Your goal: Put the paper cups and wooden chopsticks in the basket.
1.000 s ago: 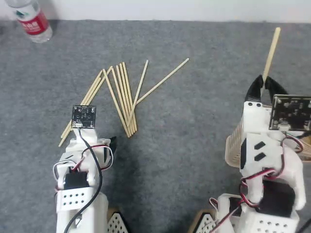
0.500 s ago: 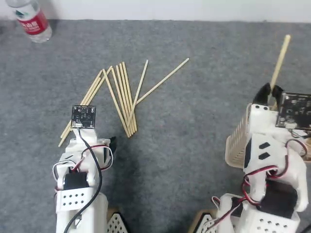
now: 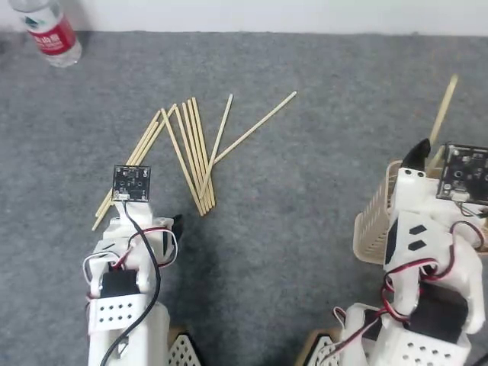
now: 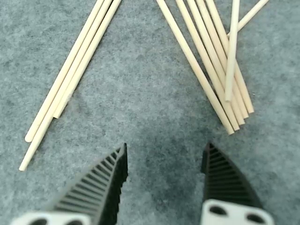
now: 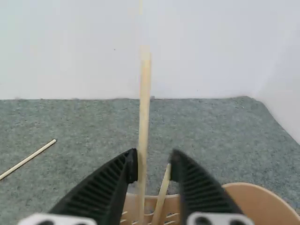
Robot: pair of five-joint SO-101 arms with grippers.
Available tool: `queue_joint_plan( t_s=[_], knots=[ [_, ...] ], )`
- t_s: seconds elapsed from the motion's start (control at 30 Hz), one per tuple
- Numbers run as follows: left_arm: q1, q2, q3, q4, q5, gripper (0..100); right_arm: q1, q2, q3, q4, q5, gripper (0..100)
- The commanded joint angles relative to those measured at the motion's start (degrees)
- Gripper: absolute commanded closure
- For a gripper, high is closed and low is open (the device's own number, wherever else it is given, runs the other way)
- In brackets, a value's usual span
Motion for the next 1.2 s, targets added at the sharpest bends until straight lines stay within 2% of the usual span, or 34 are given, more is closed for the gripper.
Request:
queue_joint_plan(
  t_s=[0.0, 0.27, 0.4, 0.53, 0.63, 0.83, 0.97, 1.17],
  knots=[
    [0.44, -0.62, -0.22, -1.41, 0.18, 76, 0.31, -0.75, -0.53, 0.04, -0.26, 77.8],
    [0.44, -0.62, -0.22, -1.41, 0.18, 76, 0.31, -0.75, -1.67, -0.04, -0.18, 80.2],
    [0.44, -0.62, -0.22, -1.41, 0.18, 76, 0.31, 1.45, -10.55, 4.26, 3.08, 80.4],
    [0.44, -0.62, -0.22, -1.41, 0.18, 76, 0.84, 9.71, -21.89, 11.82, 3.34, 80.4],
    [0.44, -0.62, -0.22, -1.41, 0.18, 76, 6.29, 17.71, -31.47, 18.51, 2.99, 80.4],
    [0.44, -0.62, -0.22, -1.41, 0.18, 76, 21.58, 33.89, -47.91, 27.74, 4.92, 80.4],
    [0.44, -0.62, -0.22, -1.41, 0.18, 76, 25.71, 44.18, -50.73, 32.22, 15.03, 80.5],
    [0.44, -0.62, -0.22, -1.32, 0.18, 76, 33.01, 54.55, -50.55, 29.49, 17.05, 80.5]
  ],
)
